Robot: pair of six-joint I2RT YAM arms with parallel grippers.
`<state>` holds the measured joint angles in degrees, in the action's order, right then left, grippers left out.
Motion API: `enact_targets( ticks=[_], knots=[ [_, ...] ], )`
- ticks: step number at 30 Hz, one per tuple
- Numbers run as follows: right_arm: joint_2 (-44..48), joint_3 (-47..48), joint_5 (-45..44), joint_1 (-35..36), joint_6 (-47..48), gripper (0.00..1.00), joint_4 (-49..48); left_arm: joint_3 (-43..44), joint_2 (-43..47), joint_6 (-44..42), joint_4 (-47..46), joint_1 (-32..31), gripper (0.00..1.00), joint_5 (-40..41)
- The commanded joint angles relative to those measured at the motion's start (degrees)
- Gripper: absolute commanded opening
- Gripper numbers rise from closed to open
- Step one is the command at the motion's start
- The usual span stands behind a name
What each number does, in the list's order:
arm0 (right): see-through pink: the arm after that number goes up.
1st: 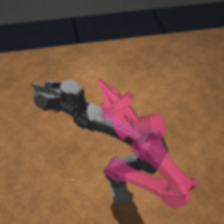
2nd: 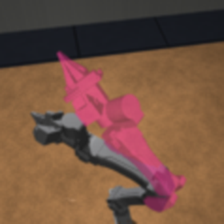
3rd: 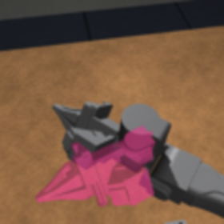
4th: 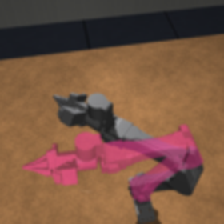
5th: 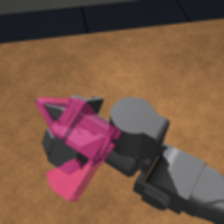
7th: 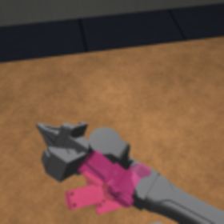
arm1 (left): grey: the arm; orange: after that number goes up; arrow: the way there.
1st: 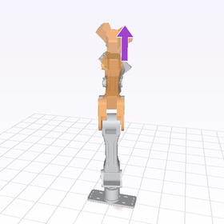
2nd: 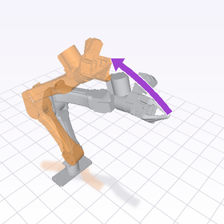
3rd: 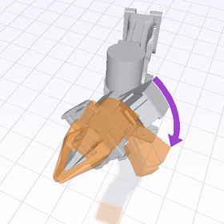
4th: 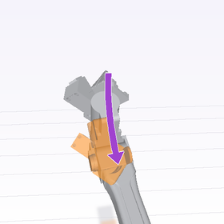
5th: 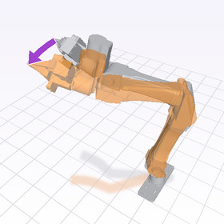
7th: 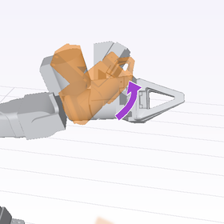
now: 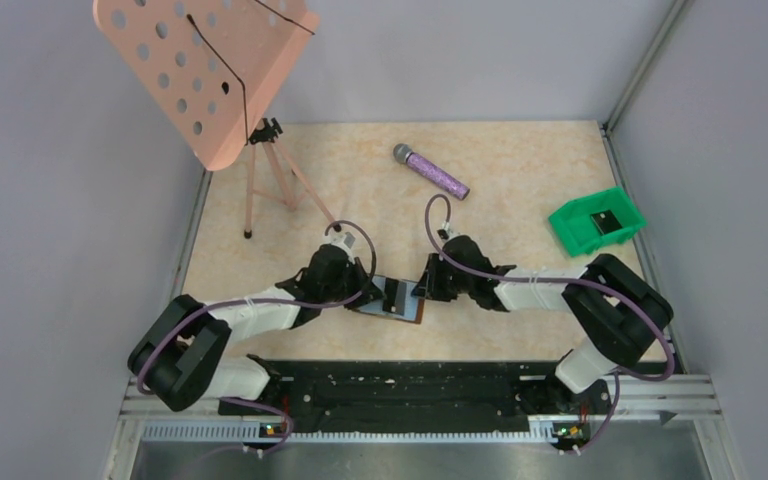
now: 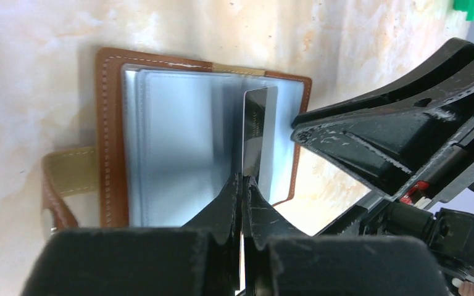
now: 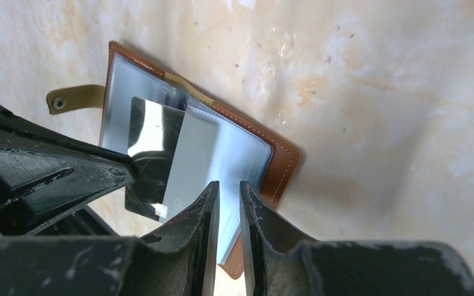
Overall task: Take the credit cards out of the card holder
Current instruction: Remove the credit card from the card holder.
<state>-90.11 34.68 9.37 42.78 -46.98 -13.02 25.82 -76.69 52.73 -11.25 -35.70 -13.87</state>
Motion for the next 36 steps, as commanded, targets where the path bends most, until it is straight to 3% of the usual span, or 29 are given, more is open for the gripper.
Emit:
enact_targets(
  ticks=[1,12,22,25,30,36],
  knots=[
    [-0.14,1.31,-4.19,-2.38,6.69,0.19,7.83,0.9,2.55,-1.1,4.74,0.32,0.0,5.66],
    [-0.77,9.18,-7.22,-5.55,16.79,0.2,18.39,-0.82,4.73,0.87,4.96,0.28,0.0,5.42],
    [8.98,9.91,1.8,-5.79,15.77,0.34,18.45,1.97,14.94,-0.95,12.54,0.22,0.0,7.17],
    [13.5,7.98,5.05,-5.78,13.78,0.37,15.73,2.62,16.67,-1.4,13.37,0.2,0.0,6.23],
    [19.59,0.38,13.94,-5.79,8.41,0.4,0.42,2.73,19.95,-1.72,12.86,0.27,0.0,4.54],
    [21.72,-1.83,18.4,-6.09,8.13,0.57,-5.73,2.27,24.41,-4.3,9.85,0.27,0.0,-0.98]
  ],
)
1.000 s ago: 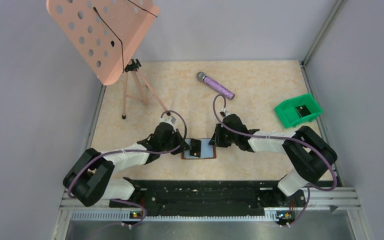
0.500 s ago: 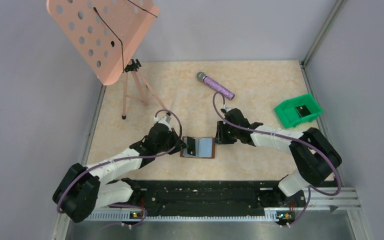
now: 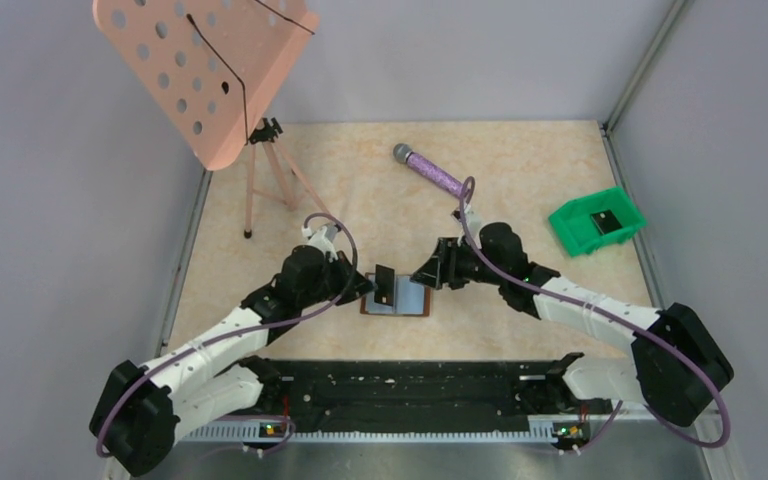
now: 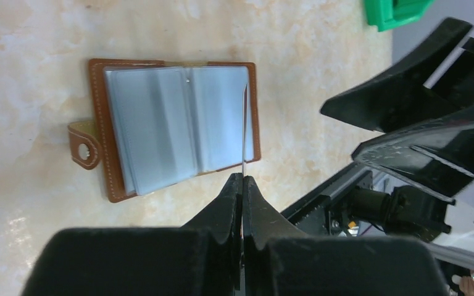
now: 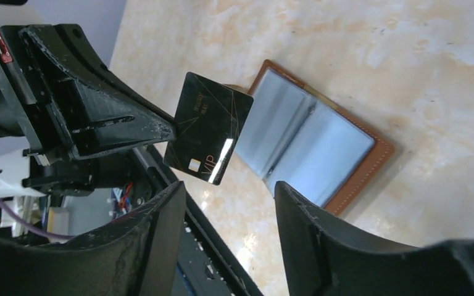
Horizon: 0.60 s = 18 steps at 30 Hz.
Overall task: Take the credit cards out of the card holder
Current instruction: Remove the credit card from the card holder, then place the credit card in the storage box.
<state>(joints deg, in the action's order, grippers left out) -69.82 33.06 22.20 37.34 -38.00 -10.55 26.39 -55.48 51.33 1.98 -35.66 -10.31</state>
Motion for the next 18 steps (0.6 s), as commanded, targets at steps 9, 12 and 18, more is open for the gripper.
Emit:
enact_targets(
  ticks=[9,12,18],
  knots=[
    [3.03,7.96,19.02,-4.03,18.02,0.59,5.3,3.27,6.11,-11.62,-2.23,0.21,0.0,-17.91],
    [0.92,9.85,24.88,-4.03,20.61,0.55,6.53,3.92,6.33,-13.48,0.7,0.19,0.0,-21.4],
    [-3.0,11.79,31.3,-4.03,20.89,0.54,4.52,4.26,5.37,-14.35,0.85,0.23,0.0,-26.6]
  ],
)
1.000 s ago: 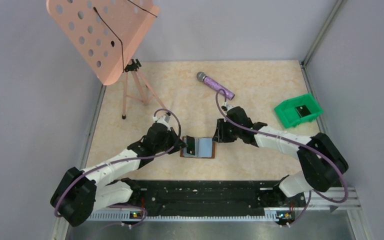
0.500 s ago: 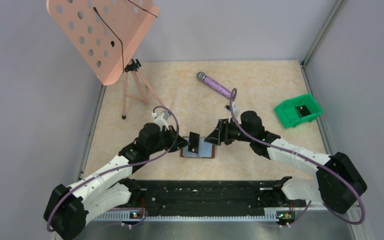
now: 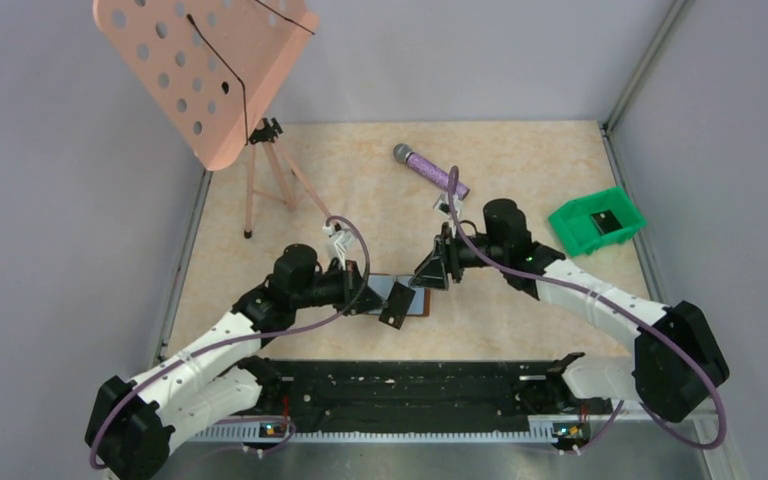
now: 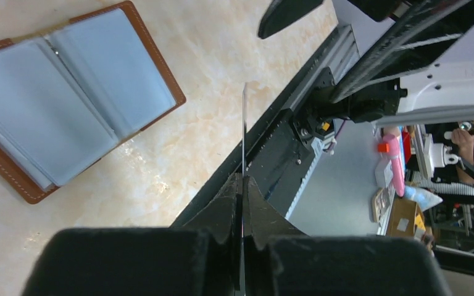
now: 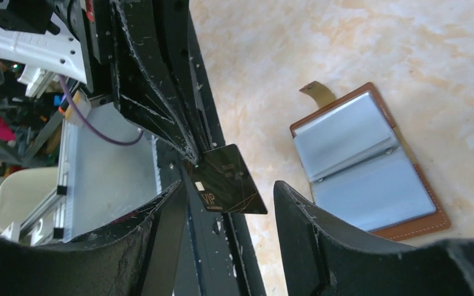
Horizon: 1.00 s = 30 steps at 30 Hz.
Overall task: Take the credit cards out of the card holder
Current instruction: Place the credit card in the storage box.
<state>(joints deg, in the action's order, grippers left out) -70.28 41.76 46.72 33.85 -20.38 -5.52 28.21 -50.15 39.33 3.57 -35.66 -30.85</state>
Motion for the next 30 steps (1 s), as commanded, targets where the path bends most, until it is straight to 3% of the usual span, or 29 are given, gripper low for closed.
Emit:
enact_targets(
  ticks=[1,12,18,22,30],
  knots=[
    [-3.37,3.6,7.31,-0.49,3.36,0.54,-0.32,2.51,-0.06,-2.27,-0.99,0.24,0.0,-6.6],
    [-8.88,4.78,10.53,1.46,6.41,0.51,2.7,3.42,-0.73,-2.65,-1.1,0.21,0.0,-7.27],
    [-9.19,2.98,11.66,1.49,4.38,0.37,-1.01,3.8,-1.43,-2.91,-1.04,0.2,0.0,-7.23],
    [-9.33,1.73,13.77,1.49,2.41,0.08,-4.49,4.11,-1.77,-2.87,-0.98,0.16,0.0,-7.25],
    [-8.81,-0.5,17.66,1.51,-0.25,0.0,-9.09,5.28,-2.21,-3.03,-0.28,0.23,0.0,-7.22]
  ],
)
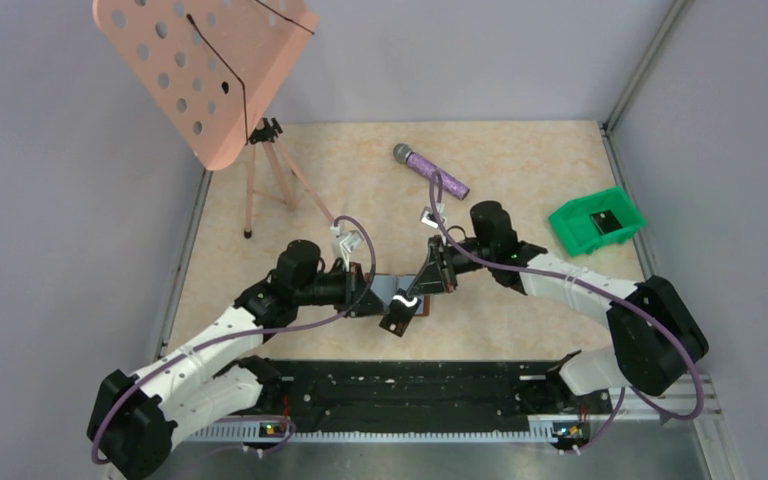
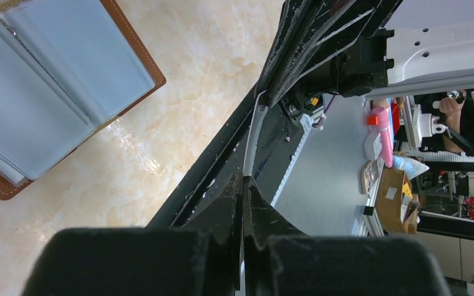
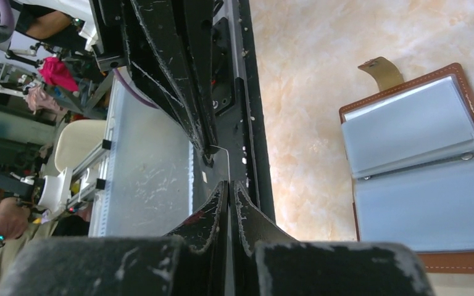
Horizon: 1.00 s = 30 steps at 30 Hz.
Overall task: Take the credit cards out of the card holder
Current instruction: Place the credit card in the storage box.
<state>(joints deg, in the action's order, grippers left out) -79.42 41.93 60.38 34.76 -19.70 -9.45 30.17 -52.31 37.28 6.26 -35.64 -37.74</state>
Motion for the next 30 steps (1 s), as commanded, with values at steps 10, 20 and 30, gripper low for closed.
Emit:
enact_targets(
  ticks=[10,20,30],
  knots=[
    [3.53,-2.41,-0.15,-1.72,-10.66,0.0,-11.4,6.07,0.01,-1.88,2.25,0.3,0.49,6.27],
    [7.16,-3.43,-12.2,-11.28,-17.5,0.0,-8.56,13.3,3.3,-7.16,13.23,0.28,0.99,15.43],
    [18.08,-1.54,-36.69,-28.99,-20.86,0.0,3.4,25.43,4.65,-19.98,31.08,0.25,0.99,30.24]
  ],
)
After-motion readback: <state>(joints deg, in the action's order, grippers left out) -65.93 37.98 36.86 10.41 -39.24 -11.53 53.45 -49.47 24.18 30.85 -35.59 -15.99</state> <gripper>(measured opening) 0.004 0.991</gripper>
